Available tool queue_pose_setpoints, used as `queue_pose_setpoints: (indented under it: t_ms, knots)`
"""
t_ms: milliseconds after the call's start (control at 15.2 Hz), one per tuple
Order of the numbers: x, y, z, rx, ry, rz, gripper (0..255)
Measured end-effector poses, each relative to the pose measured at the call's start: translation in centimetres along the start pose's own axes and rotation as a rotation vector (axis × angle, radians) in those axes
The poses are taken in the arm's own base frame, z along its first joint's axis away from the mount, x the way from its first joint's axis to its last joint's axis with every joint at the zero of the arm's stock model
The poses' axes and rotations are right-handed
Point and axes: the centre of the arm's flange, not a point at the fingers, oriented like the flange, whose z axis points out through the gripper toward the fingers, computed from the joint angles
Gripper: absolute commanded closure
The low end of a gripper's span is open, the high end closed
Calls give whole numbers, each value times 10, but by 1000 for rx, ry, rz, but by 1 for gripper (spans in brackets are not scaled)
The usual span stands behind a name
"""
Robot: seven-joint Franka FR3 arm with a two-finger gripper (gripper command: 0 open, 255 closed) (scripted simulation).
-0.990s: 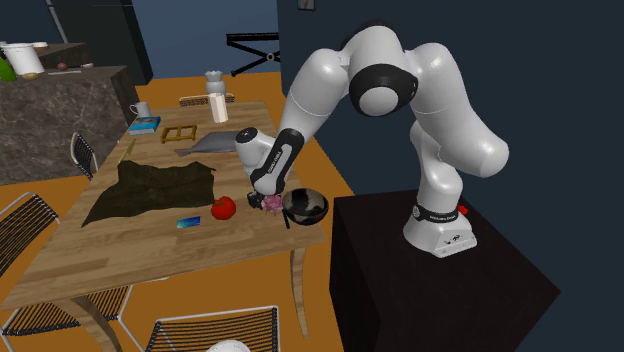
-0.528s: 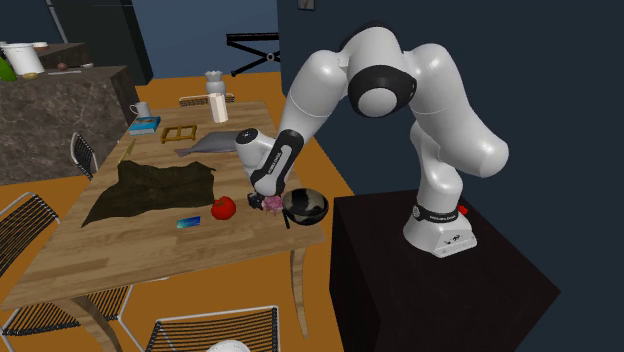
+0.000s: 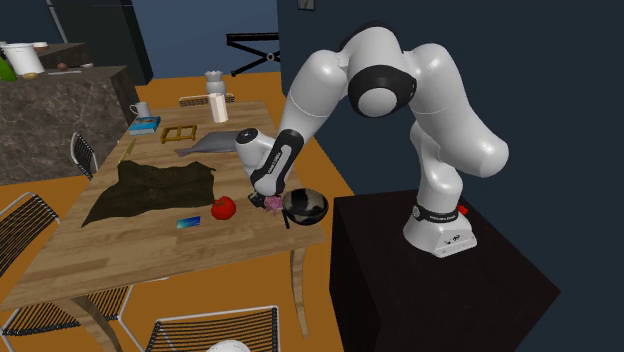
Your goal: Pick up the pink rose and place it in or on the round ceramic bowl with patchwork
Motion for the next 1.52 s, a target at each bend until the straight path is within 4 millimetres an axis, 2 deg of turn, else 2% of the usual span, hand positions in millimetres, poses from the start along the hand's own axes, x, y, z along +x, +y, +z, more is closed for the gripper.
queue_pose_setpoints:
  t_ms: [330,1518]
  knots:
    - [1,3,-9,-1,-1,-1,255]
    - [17,30,-98,-1,-1,-1,255]
